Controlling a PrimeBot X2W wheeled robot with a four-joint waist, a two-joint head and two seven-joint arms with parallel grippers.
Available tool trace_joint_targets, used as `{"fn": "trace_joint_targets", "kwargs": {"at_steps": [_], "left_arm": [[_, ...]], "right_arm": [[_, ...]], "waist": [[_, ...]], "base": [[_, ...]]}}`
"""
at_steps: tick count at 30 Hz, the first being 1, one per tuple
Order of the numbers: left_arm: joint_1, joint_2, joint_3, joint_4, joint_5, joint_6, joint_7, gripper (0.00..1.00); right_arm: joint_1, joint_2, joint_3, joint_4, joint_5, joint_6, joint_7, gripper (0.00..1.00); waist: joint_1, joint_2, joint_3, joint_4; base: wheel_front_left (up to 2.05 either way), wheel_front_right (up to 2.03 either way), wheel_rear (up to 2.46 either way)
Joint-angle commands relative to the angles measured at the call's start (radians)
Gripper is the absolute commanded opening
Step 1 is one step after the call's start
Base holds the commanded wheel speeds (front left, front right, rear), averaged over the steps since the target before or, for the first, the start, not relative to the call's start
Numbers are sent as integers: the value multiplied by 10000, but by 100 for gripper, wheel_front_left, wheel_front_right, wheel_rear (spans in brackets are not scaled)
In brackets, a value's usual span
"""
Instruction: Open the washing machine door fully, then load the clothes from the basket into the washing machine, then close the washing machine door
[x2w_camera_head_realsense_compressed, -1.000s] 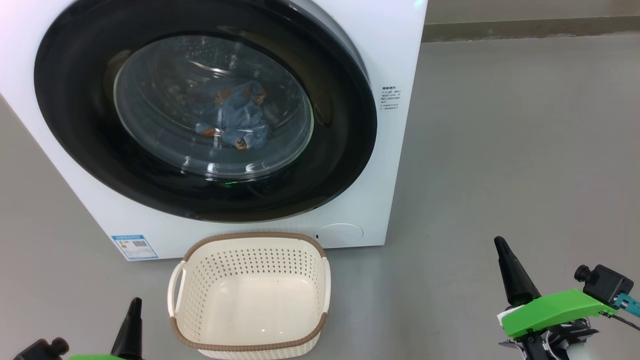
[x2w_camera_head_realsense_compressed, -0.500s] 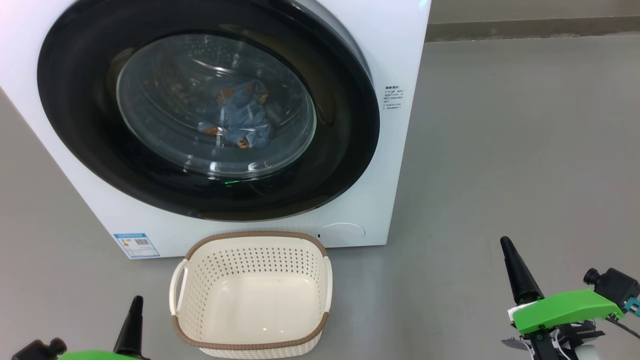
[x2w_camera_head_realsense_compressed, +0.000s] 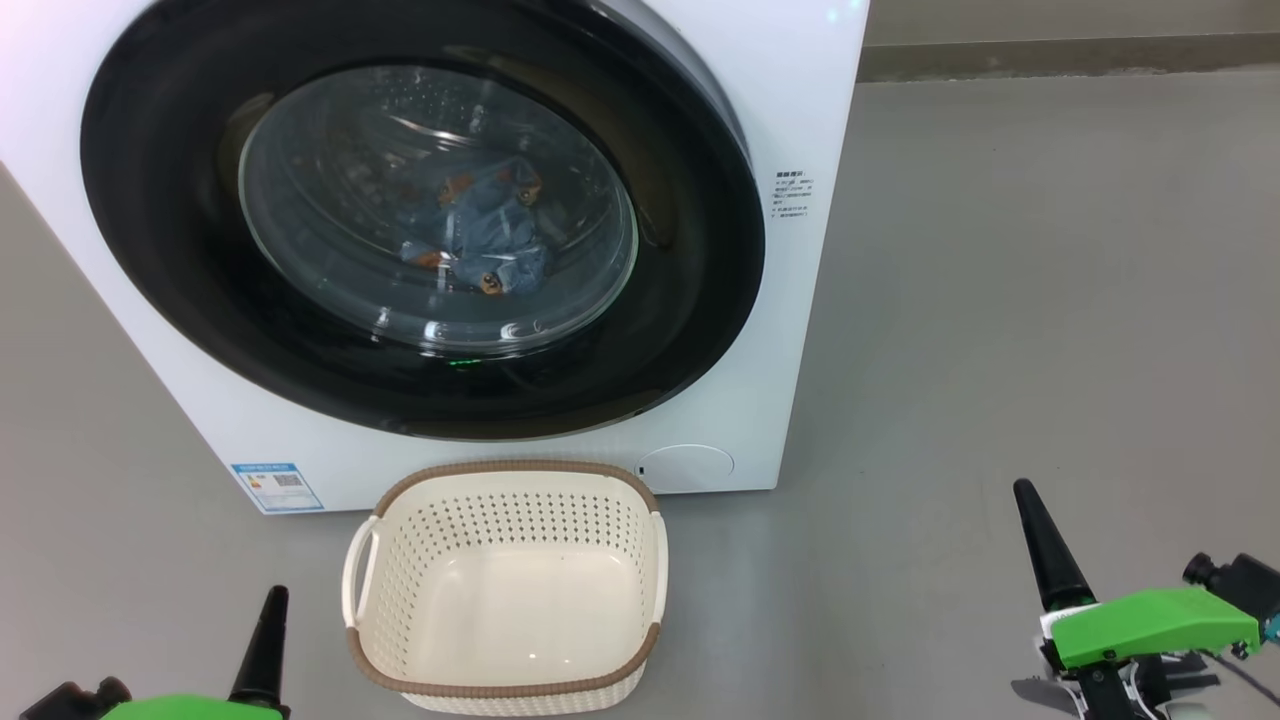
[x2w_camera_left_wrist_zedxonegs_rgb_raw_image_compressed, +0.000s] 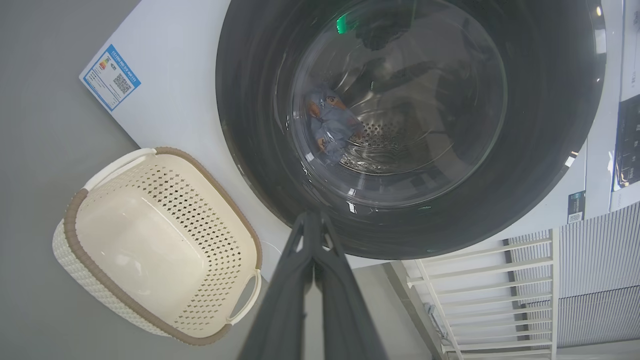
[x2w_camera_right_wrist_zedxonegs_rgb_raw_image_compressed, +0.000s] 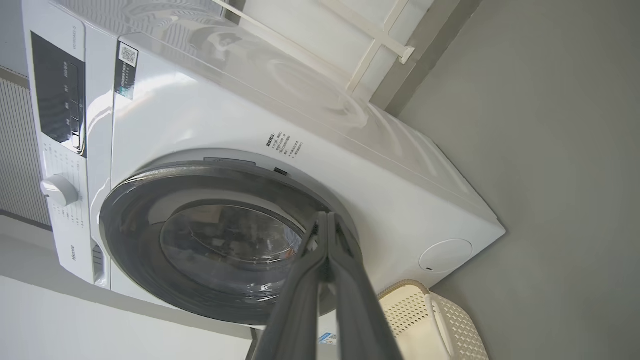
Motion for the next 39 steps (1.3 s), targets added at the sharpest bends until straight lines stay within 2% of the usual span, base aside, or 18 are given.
{"fn": "trace_joint_targets", "kwargs": {"at_steps": [1,39], "left_arm": [[-504,91,319,-175,-271,-4,113,0],[-858,-419,1052,-39,-3317,-14,1233,0]], "right_arm": [[-22,12,57,-308,369,-2,122,0],[163,334,-692,-485,4147,-20,1248,0]], "waist": [[0,-1,2,9],[0,-1,40,184]], "base": [[0,0,0],[0,0,0]]}}
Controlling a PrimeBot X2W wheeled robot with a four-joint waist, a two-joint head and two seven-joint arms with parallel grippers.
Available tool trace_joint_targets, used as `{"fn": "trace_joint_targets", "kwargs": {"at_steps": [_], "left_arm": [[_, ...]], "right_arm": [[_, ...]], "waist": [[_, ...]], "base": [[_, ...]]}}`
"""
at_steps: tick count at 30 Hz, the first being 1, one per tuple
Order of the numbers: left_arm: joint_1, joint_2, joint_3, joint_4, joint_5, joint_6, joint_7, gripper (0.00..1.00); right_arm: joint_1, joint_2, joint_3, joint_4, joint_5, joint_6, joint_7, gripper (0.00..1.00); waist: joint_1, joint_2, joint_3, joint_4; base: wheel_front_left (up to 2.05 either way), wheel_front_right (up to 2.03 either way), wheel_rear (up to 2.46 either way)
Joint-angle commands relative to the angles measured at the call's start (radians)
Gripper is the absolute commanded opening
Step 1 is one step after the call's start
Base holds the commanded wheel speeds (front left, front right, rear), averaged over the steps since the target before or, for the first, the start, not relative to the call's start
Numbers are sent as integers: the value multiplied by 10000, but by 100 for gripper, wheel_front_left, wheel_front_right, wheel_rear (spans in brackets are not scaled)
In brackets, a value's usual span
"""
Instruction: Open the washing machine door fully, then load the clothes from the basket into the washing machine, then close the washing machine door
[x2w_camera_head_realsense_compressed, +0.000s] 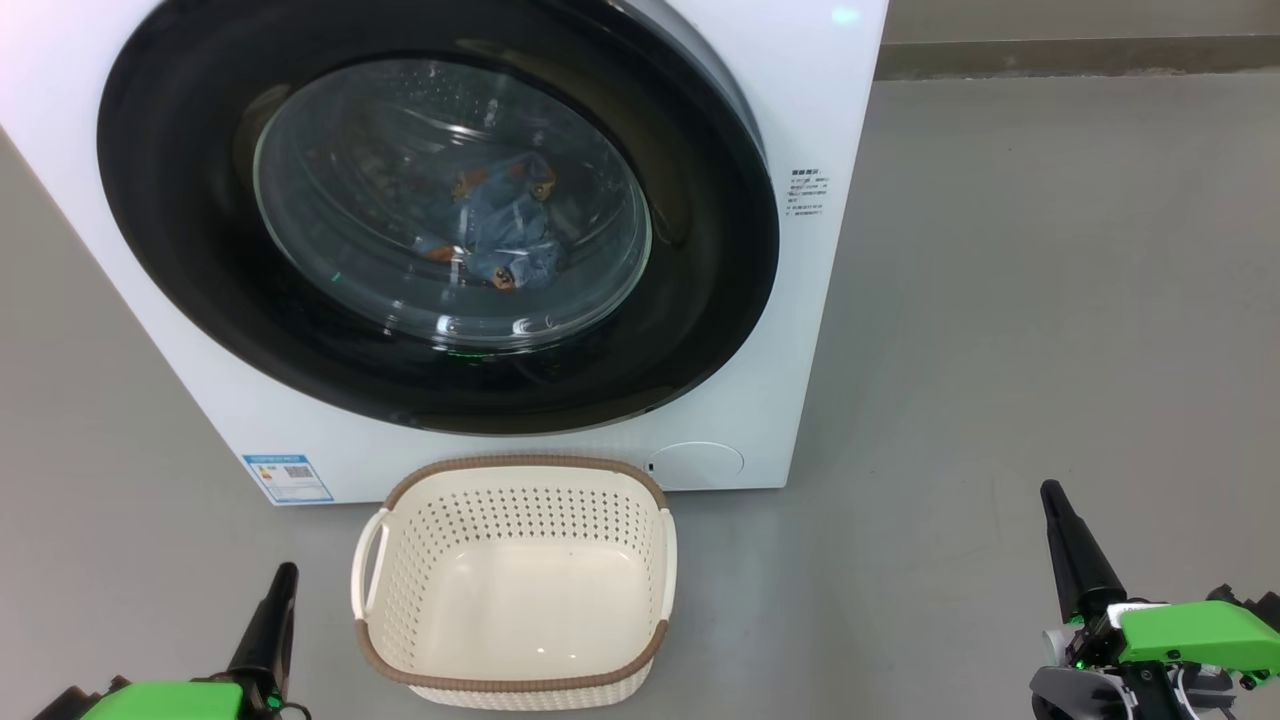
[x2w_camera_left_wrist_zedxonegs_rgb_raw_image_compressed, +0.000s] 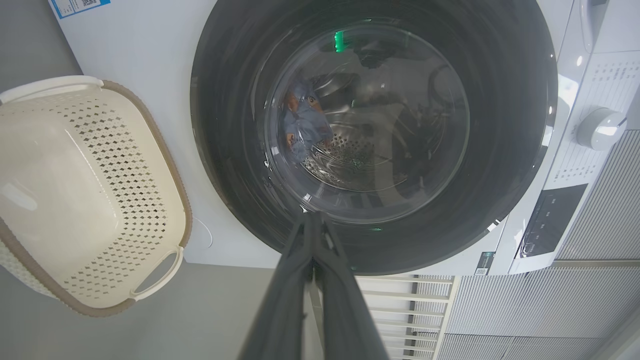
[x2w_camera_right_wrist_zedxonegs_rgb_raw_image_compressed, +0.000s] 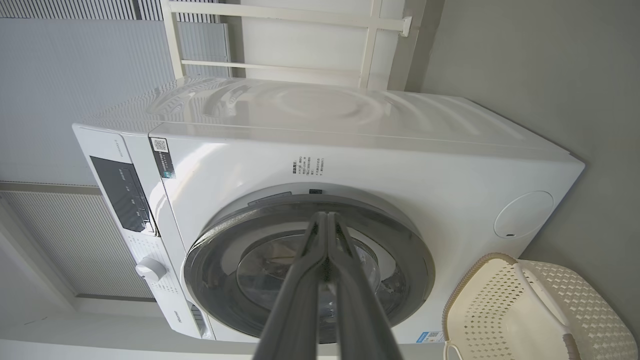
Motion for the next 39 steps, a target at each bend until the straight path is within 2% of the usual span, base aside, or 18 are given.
{"fn": "trace_joint_targets", "kwargs": {"at_steps": [1,39], "left_arm": [[-484,74,385,-162,-227,-15,116,0],[-498,55,412,-152,-337,-19,157,0]], "right_arm": [[6,11,142,-325,278,16,135,0],[13,23,114,-331,414,16,176,0]], "waist": [[0,0,1,7],[0,0,2,13]], "base": [[0,0,0],[0,0,0]]}}
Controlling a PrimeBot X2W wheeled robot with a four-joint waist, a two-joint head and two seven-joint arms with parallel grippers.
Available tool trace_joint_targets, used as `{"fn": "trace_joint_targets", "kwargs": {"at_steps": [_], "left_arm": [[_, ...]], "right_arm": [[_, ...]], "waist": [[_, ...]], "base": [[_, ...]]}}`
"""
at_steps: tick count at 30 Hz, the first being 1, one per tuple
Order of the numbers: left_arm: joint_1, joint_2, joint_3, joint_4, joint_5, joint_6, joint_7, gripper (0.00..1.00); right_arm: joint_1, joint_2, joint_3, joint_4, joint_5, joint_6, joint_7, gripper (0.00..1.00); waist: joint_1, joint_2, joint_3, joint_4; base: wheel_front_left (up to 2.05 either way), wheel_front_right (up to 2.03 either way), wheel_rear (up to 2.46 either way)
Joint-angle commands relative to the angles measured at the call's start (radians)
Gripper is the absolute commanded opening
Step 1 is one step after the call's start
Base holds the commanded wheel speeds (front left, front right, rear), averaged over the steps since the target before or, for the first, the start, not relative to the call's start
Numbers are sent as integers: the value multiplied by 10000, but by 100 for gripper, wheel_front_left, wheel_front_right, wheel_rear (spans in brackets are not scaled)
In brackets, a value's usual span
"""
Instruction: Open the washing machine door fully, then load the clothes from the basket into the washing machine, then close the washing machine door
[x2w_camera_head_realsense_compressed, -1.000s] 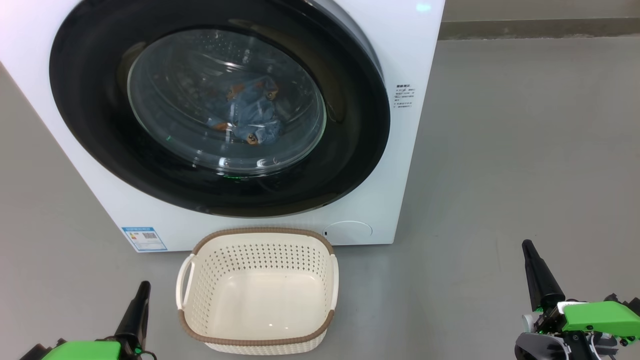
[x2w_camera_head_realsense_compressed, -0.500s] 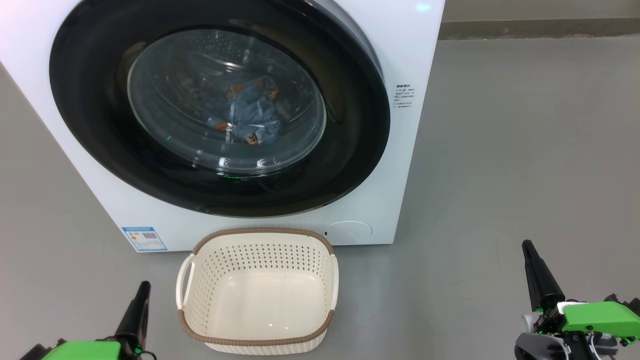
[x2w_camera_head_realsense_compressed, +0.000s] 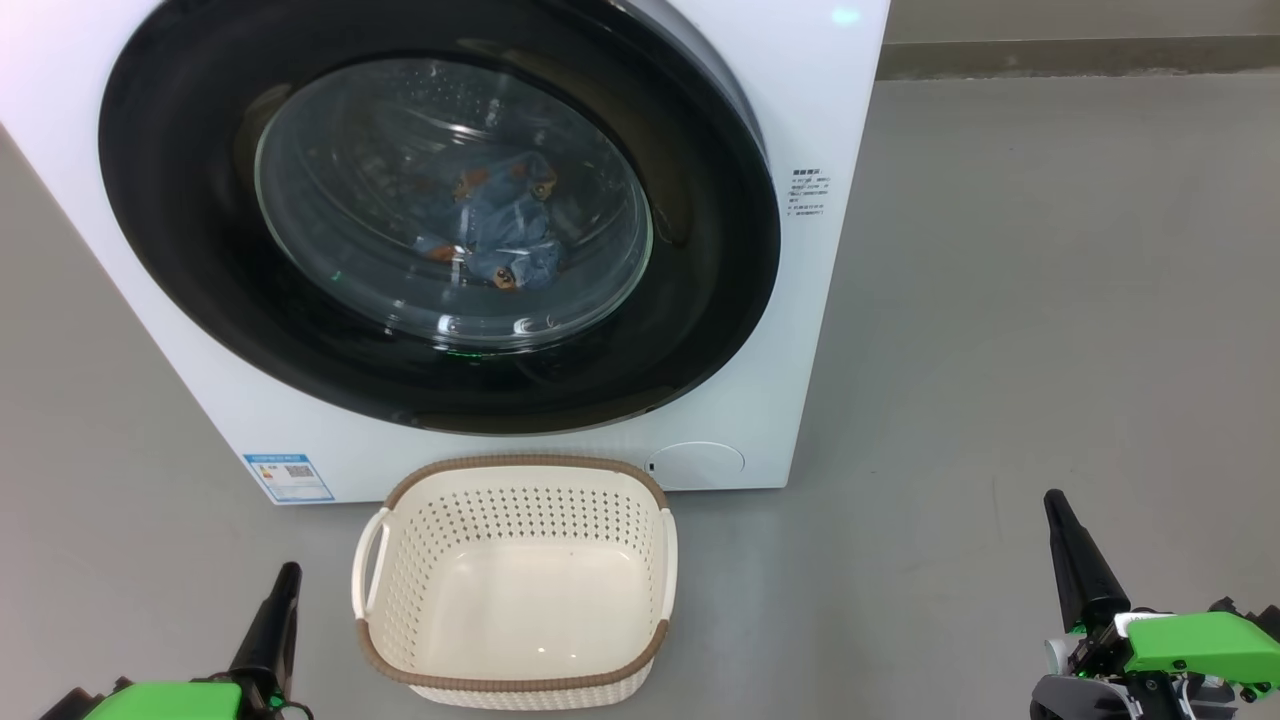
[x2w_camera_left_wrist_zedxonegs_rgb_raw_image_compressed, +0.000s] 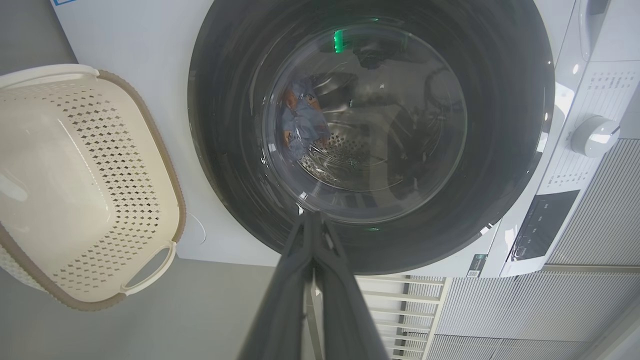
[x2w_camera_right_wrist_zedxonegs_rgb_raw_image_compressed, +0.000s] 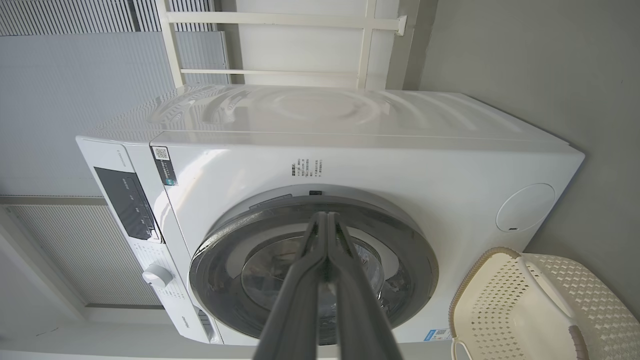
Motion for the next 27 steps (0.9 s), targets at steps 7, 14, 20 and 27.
{"fn": "trace_joint_targets", "kwargs": {"at_steps": [7,14,20,27], "left_arm": [[-484,130,351,-179,-80,-20,30,0],[-484,130,351,-178,-80,-20,30,0],[-484,130,351,-178,-80,-21,30,0],[-484,130,351,-177,-80,-21,31,0]], "right_arm": [[-140,-27,213,-294,26,16,88,0],[-140,-27,213,-294,26,16,88,0],[-140,-27,213,-294,26,16,88,0],[-140,-27,213,-294,26,16,88,0]], "waist": [[0,0,0,0],[0,0,0,0],[0,0,0,0],[0,0,0,0]], "base": [[0,0,0],[0,0,0],[0,0,0],[0,0,0]]}}
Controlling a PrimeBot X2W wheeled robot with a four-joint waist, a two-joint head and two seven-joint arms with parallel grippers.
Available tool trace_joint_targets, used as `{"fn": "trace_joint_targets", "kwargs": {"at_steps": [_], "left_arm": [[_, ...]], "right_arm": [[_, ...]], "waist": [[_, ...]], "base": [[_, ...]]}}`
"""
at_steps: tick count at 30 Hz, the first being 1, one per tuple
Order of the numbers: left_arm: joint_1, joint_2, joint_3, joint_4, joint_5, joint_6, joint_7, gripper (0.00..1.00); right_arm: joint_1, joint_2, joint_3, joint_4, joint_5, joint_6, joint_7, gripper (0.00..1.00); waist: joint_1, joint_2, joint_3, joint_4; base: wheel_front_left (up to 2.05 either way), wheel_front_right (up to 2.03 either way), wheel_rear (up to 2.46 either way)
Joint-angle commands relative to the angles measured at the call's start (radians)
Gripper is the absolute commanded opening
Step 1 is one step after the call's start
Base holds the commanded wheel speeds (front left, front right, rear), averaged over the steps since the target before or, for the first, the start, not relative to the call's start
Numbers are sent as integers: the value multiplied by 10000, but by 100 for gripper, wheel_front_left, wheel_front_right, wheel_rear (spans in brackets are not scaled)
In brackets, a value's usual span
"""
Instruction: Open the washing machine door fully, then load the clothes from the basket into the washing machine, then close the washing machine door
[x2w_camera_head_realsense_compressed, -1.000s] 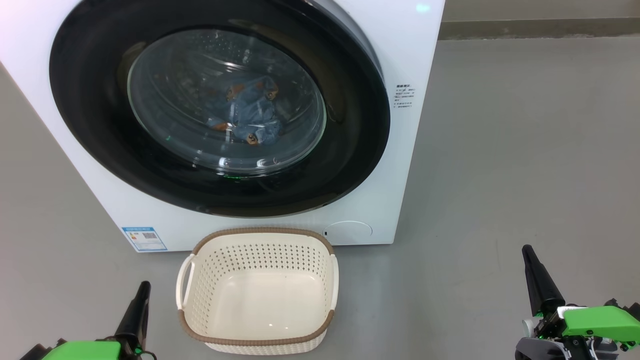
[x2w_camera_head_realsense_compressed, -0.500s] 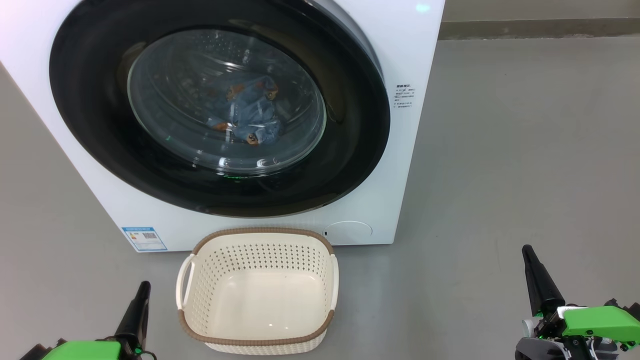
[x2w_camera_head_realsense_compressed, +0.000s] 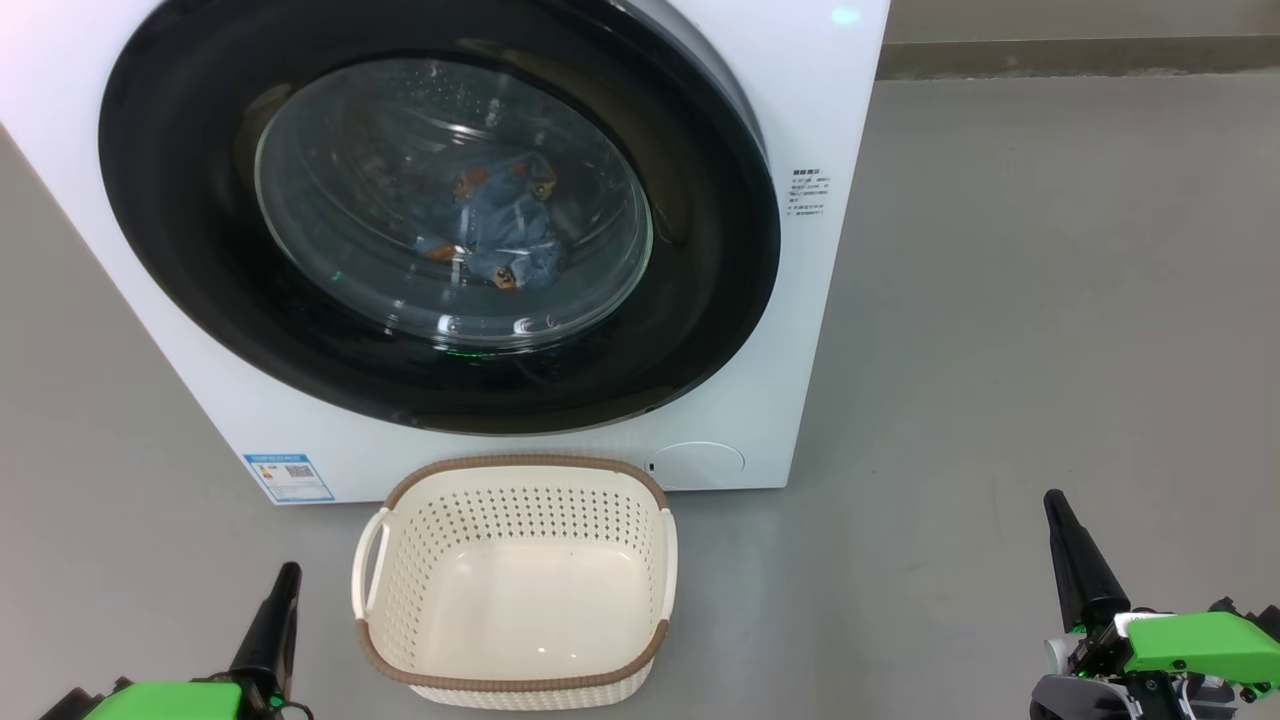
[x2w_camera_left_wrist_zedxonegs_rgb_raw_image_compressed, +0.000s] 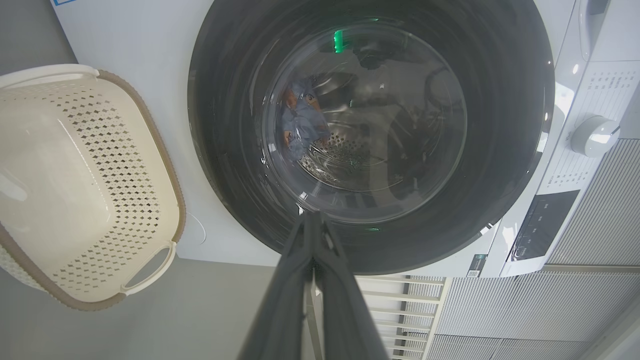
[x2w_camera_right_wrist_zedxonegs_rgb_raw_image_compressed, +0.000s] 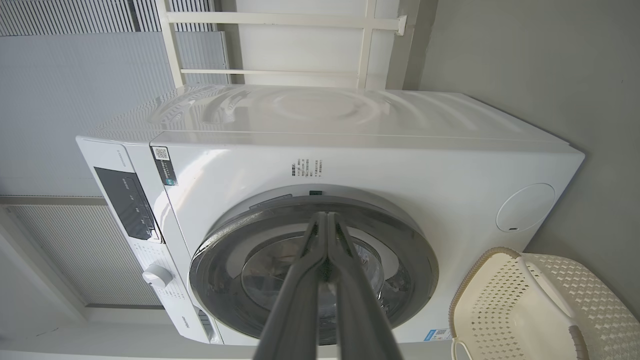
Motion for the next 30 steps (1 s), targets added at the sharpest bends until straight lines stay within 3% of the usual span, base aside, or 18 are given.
{"fn": "trace_joint_targets", "kwargs": {"at_steps": [1,30], "left_arm": [[-483,130,349,-179,-80,-21,31,0],[-484,130,349,-177,-79,-23,31,0]], "right_arm": [[-140,-29,215,-294,26,16,88,0],[-140,-28,215,-294,26,16,88,0]], "waist": [[0,0,0,0],[0,0,0,0]], "base": [[0,0,0],[0,0,0]]}}
